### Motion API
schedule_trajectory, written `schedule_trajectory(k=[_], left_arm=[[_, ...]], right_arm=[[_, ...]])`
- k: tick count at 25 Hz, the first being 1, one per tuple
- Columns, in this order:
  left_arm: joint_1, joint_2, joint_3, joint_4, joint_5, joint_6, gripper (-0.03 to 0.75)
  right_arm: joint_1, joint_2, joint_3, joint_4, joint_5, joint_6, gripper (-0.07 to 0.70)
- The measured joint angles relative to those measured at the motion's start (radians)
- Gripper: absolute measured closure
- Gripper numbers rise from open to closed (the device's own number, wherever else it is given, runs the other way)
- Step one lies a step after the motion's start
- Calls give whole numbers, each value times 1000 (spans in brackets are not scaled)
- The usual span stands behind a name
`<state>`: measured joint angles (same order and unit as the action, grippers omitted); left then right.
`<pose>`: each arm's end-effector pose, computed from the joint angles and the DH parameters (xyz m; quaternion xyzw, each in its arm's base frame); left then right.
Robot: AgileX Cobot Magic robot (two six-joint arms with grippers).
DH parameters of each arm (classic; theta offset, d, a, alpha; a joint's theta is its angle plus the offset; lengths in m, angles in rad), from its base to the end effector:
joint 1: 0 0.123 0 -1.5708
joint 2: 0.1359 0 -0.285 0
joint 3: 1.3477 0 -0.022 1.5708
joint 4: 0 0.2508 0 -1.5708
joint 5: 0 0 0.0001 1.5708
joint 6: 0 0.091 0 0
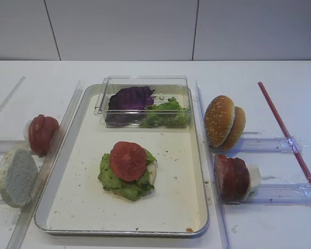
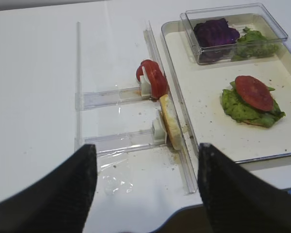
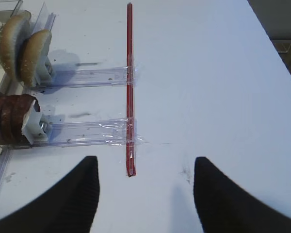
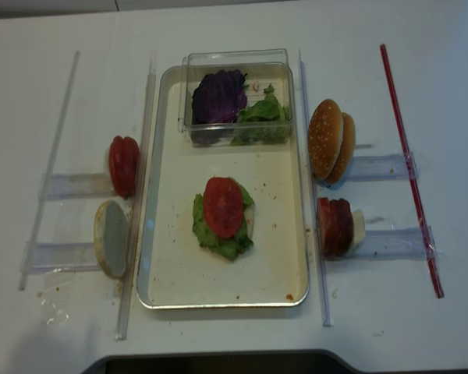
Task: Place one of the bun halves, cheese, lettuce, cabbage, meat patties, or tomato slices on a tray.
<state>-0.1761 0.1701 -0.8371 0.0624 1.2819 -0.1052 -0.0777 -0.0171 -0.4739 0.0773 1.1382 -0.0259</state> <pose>-0.0242 0.0098 0.3508 0.0235 0.8663 -0.0398 0.4973 -0.0076 0.0070 0.2641 0.0198 0.8741 0.0134 0.4851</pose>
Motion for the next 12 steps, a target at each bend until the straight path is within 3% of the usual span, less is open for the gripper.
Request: schedule_trajectory(k=[12], left_arm=[[0, -176, 161, 0, 2, -36, 283]], right_arm=[[0, 0, 0, 0, 0, 0, 187]])
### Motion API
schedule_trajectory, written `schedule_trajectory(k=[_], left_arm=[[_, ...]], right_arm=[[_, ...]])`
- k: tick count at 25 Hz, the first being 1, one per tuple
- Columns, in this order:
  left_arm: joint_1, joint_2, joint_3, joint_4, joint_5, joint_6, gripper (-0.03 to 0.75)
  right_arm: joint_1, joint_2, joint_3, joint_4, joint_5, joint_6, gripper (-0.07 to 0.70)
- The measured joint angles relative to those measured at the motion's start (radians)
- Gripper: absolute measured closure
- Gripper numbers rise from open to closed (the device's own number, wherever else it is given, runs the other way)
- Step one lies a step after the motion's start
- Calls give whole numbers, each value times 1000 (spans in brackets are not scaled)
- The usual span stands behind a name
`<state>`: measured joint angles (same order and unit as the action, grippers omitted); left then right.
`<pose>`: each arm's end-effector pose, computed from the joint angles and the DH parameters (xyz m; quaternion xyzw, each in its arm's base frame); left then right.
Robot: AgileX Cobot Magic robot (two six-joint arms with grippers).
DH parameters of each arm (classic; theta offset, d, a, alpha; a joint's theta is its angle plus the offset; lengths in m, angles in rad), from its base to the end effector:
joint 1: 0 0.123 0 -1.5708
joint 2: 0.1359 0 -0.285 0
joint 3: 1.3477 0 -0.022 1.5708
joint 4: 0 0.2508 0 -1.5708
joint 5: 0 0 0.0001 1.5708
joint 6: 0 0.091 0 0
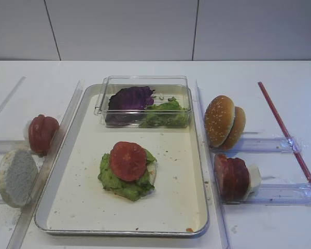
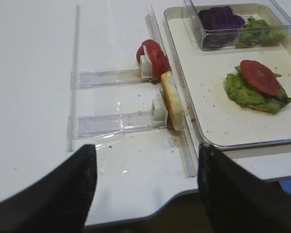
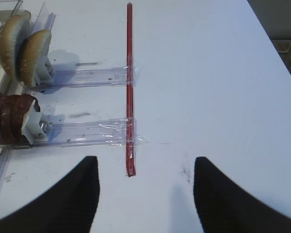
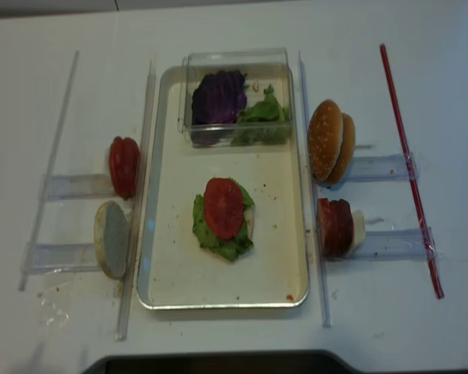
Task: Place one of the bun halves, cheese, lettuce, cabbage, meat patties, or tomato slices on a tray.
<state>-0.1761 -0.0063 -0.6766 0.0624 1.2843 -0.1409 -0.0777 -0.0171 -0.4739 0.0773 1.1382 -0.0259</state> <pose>-0.0373 0.0122 0.3055 0.0077 0.8632 -0.0496 0.5023 -0.0076 0.0070 0.2641 0.0198 0.8741 0.0134 0.4851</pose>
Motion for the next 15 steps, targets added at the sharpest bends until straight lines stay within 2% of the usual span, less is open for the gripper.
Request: schedule_trajectory(k=[15], left_arm=[[0, -11, 145, 11, 0, 14, 283]], right_arm=[[0, 0, 0, 0, 0, 0, 187]])
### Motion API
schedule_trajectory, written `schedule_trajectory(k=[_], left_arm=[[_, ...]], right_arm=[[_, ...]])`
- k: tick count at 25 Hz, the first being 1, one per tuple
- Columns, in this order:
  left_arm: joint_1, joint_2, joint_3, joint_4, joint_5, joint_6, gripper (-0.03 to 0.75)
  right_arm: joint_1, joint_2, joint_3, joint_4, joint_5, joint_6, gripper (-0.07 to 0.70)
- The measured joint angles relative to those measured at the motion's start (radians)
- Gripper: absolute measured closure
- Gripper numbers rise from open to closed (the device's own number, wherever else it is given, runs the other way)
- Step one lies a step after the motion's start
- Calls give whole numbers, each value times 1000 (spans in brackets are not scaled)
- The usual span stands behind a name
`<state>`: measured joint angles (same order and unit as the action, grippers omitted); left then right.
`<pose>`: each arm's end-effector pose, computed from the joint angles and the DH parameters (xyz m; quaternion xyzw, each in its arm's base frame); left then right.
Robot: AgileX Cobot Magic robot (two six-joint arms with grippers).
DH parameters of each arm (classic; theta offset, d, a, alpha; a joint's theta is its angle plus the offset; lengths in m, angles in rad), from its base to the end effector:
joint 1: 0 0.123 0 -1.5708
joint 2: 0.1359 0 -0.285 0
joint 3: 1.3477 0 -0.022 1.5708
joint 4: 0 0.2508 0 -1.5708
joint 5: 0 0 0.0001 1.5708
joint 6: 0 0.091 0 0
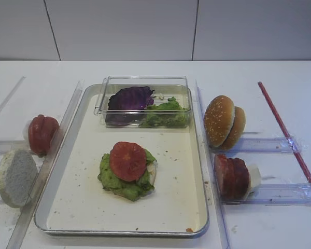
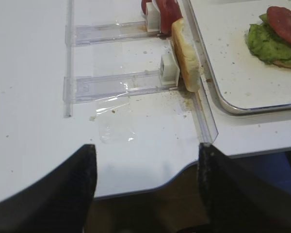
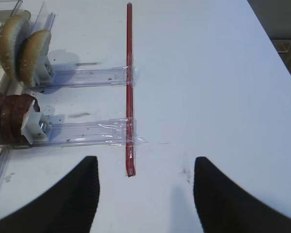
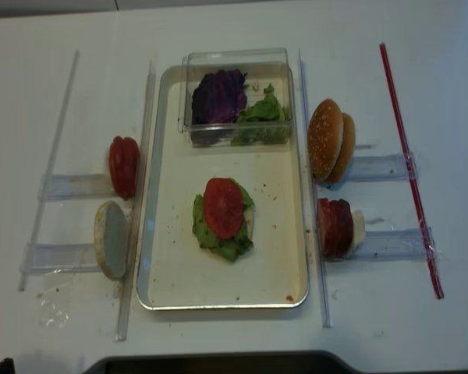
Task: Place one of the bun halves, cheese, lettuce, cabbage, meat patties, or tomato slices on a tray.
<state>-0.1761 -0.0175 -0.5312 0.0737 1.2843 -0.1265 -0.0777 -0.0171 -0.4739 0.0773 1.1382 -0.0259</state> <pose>-0.0205 0.0102 0.2685 0.0158 0.8948 -0.0312 0.4451 -0.0076 0.0070 0.2641 0.0198 0.8741 0.0134 0.4851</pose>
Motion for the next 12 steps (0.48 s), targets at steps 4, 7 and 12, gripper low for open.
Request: schedule_trajectory(k=[4, 7, 12], left_arm=[[0, 0, 1, 0, 0, 7, 283], [0, 0, 9, 0, -13, 20, 283], [0, 0, 44, 2, -84, 28, 283]], right_arm=[[0, 0, 0, 0, 0, 0, 187], [0, 0, 0, 0, 0, 2, 187], [0, 0, 0, 0, 2, 3, 187]])
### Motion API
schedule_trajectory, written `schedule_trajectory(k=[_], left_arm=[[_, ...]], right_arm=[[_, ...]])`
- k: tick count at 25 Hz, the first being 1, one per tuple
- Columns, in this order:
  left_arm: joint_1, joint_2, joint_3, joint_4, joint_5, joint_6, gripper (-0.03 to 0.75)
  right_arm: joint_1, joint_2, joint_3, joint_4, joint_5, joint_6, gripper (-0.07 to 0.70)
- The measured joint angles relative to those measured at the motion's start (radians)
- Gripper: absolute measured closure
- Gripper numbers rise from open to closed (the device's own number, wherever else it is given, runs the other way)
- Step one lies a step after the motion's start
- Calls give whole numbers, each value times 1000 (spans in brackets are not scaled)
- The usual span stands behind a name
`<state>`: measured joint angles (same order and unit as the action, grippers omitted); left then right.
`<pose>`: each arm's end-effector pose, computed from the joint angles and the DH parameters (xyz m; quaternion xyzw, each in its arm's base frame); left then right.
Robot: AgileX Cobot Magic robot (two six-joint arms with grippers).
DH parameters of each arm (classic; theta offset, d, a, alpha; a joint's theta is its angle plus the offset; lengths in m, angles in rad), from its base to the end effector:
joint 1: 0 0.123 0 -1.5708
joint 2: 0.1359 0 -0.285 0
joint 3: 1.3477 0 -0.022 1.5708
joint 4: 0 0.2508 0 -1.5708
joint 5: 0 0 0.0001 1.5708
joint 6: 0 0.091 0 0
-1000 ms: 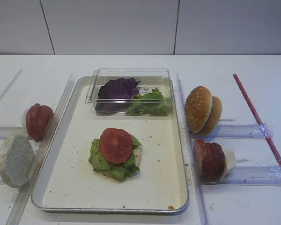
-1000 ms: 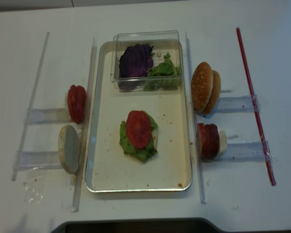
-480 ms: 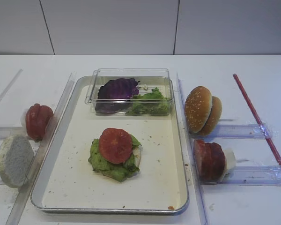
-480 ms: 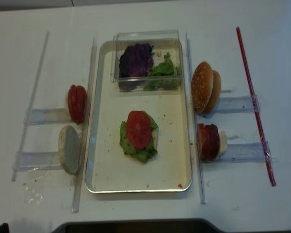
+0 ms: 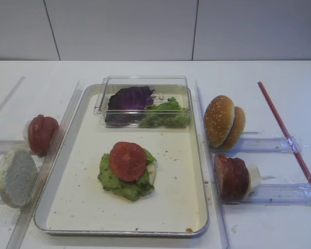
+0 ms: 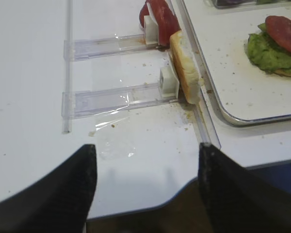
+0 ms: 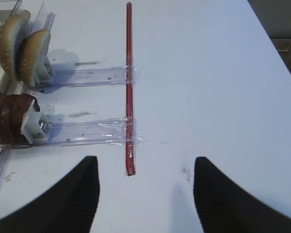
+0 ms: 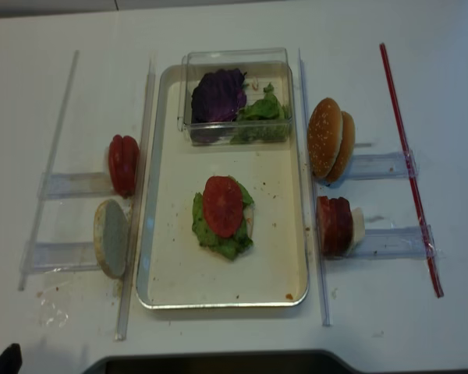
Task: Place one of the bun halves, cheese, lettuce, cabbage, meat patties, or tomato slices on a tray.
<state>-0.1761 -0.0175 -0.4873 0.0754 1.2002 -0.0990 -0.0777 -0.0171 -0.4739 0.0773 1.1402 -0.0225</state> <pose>-0.0114 0.0085 0.2630 0.0300 0.8853 -0.0263 0.4634 -0.0076 0.0070 0.2639 0.0213 0.8746 0.0143 0.4842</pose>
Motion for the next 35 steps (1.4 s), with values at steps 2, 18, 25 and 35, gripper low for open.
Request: schedule_trajectory(k=[2, 18, 25, 35], left_arm=[[0, 0, 4, 0, -5, 2, 283], [0, 0, 4, 6, -10, 25, 283], [48, 0, 4, 6, -10, 26, 283], [157, 0, 4, 6, -10, 26, 283]], right_arm=[[0, 0, 0, 0, 0, 0, 187], [0, 0, 0, 0, 0, 0, 187], [0, 0, 0, 0, 0, 0, 187], [0, 0, 0, 0, 0, 0, 187]])
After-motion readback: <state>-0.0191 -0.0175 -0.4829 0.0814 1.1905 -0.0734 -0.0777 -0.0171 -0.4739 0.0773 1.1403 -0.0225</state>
